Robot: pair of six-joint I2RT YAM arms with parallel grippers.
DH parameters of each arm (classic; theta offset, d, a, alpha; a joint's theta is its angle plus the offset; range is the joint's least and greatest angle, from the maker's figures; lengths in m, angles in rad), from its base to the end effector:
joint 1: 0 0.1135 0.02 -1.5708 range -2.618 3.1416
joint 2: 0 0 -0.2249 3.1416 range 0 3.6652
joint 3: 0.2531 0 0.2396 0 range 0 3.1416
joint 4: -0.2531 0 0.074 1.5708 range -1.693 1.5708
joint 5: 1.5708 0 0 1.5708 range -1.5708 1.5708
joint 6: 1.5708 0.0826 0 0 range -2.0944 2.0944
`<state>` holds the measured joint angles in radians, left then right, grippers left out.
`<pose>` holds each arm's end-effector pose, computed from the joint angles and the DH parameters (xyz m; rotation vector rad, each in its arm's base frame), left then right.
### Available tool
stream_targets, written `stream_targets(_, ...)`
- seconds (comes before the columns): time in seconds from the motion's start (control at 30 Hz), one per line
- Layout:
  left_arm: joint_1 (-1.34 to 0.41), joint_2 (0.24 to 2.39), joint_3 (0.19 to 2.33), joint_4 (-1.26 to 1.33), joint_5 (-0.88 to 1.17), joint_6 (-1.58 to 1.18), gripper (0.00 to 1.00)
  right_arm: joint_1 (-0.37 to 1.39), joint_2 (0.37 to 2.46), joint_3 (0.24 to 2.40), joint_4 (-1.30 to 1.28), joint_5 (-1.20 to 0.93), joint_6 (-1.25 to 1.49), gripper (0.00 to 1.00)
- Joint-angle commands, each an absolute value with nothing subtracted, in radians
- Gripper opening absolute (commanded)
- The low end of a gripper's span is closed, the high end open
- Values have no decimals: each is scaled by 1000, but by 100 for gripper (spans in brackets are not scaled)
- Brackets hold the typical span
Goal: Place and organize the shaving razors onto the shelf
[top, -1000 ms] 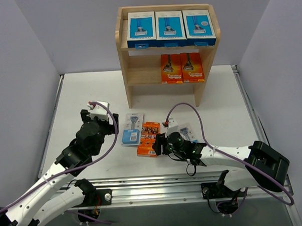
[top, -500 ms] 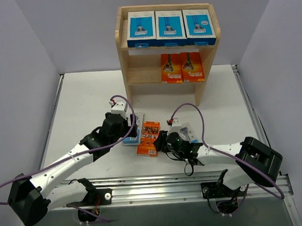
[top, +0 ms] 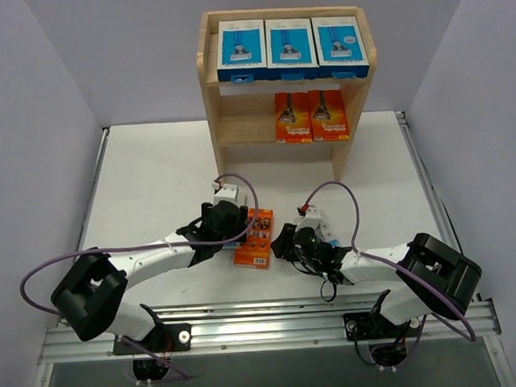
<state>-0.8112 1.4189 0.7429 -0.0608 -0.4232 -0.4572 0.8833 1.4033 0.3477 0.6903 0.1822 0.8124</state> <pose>0.2415 -0.2051 0.1372 0.1836 2.2301 -0.1992 0.1981 0.2177 0.1075 0.0561 2.0504 0.9327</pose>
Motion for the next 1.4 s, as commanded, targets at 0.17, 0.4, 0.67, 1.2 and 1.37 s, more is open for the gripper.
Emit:
stream_targets(0.17, -804, 1529, 804, -57, -575, -439, 82, 871, 1428, 342, 792, 150, 821, 38)
stream_targets(0.4, -733, 1568, 776, -54, -555, -492, 82, 867, 1445, 350, 796, 137, 813, 38)
stream_targets(0.67, -698, 1516, 779, -68, -572, -471, 82, 864, 1437, 351, 795, 137, 821, 38)
stream_targets(1.2, -807, 1511, 721, 87, -362, -523, 79, 857, 1448, 342, 854, 115, 882, 38)
stream_targets(1.37, -807, 1561, 701, 166, -299, -557, 79, 857, 1459, 328, 876, 113, 893, 37)
